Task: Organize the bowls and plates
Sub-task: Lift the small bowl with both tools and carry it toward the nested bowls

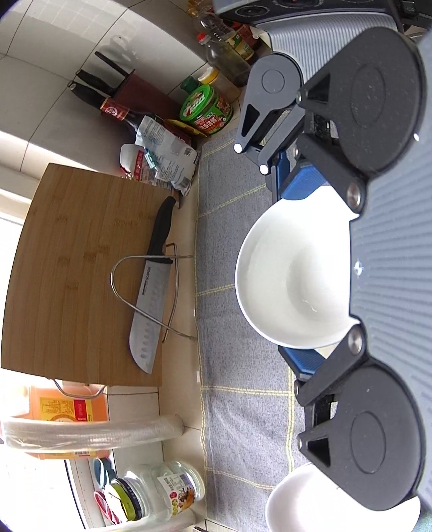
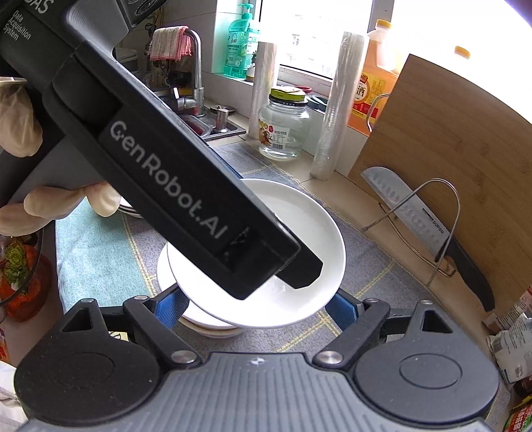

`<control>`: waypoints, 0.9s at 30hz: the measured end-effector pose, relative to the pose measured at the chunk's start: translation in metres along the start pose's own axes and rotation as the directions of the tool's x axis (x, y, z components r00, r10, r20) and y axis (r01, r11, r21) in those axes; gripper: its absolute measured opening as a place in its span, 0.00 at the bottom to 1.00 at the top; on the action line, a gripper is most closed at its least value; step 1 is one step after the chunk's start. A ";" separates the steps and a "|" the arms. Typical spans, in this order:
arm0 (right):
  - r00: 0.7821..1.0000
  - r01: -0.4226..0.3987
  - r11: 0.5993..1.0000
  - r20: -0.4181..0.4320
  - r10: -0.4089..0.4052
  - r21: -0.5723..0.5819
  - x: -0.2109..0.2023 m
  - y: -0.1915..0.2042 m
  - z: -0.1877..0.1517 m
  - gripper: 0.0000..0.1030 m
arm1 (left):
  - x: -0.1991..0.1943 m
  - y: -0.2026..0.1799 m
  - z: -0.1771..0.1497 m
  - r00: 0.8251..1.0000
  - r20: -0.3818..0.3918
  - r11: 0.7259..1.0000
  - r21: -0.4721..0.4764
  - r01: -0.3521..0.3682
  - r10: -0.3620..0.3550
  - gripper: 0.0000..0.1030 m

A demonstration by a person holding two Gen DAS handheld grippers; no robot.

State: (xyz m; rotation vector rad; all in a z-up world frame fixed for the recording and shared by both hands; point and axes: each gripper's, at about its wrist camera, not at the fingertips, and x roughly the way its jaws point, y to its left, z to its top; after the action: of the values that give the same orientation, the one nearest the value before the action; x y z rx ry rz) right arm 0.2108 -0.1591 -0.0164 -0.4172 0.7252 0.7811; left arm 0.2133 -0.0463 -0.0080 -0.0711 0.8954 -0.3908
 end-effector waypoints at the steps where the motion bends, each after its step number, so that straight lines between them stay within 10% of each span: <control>1: 1.000 -0.004 1.000 -0.003 0.004 -0.002 0.002 0.002 0.002 0.88 | -0.001 0.003 -0.001 1.000 0.000 1.000 -0.005 -0.001 0.001 0.87; 27: 0.996 -0.049 0.999 -0.072 0.049 0.007 0.029 0.017 0.004 0.88 | 0.006 0.036 -0.019 0.999 -0.033 0.998 -0.055 0.013 -0.015 0.87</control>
State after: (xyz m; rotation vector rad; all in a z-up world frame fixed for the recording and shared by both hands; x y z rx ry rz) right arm 0.2143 -0.1317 -0.0360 -0.4263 0.8070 0.8135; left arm 0.2130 -0.0136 -0.0318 -0.1217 0.9396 -0.3817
